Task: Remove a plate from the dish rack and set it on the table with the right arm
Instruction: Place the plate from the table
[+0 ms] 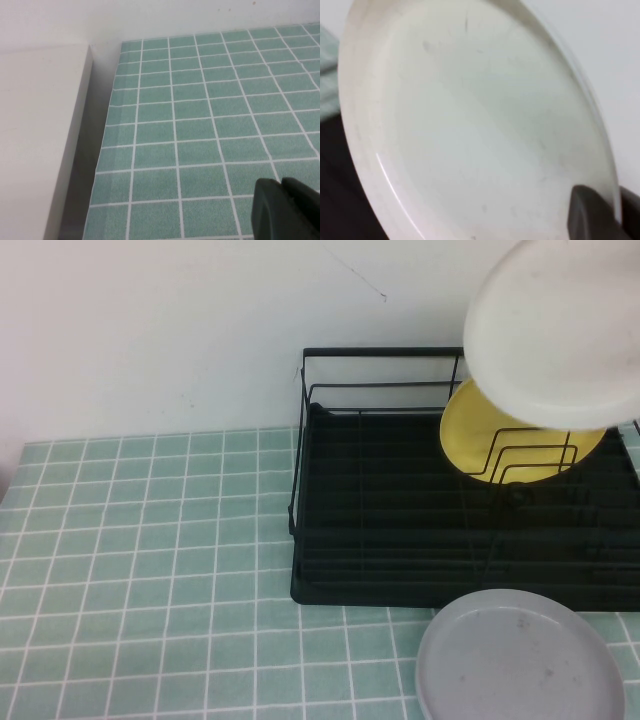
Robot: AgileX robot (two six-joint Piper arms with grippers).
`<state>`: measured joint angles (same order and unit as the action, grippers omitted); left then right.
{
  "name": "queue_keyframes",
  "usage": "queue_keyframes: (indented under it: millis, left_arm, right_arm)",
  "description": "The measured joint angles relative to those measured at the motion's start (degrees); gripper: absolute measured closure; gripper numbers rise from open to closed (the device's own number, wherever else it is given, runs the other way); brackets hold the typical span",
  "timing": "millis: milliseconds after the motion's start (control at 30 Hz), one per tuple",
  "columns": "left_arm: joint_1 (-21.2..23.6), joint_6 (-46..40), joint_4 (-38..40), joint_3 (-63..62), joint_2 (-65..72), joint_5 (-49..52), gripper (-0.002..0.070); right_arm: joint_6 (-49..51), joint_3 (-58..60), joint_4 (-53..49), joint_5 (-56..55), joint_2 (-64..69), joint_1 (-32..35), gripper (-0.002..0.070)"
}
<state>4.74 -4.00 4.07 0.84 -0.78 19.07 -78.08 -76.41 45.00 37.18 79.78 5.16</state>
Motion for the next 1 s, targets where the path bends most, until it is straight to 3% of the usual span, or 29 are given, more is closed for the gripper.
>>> queue_keyframes:
  millis: [200,367,700,1000]
  left_arm:
    - [0.0,0.1,0.0,0.0,0.0,0.0,0.0679]
    - [0.0,0.1,0.0,0.0,0.0,0.0,0.0679]
    - [0.0,0.1,0.0,0.0,0.0,0.0,0.0679]
    - [0.0,0.1,0.0,0.0,0.0,0.0,0.0679]
  right_arm:
    - [28.6,0.4,-11.6,17.4,-8.0,0.0,0.0629]
    - [41.6,8.5,-15.1,24.8,-12.3,-0.7,0.0629]
    - [49.9,30.5,-15.7,15.6,-10.0,-6.3,0.0629]
    - [48.8,33.6,-15.7,8.4,0.8,-6.9,0.0629]
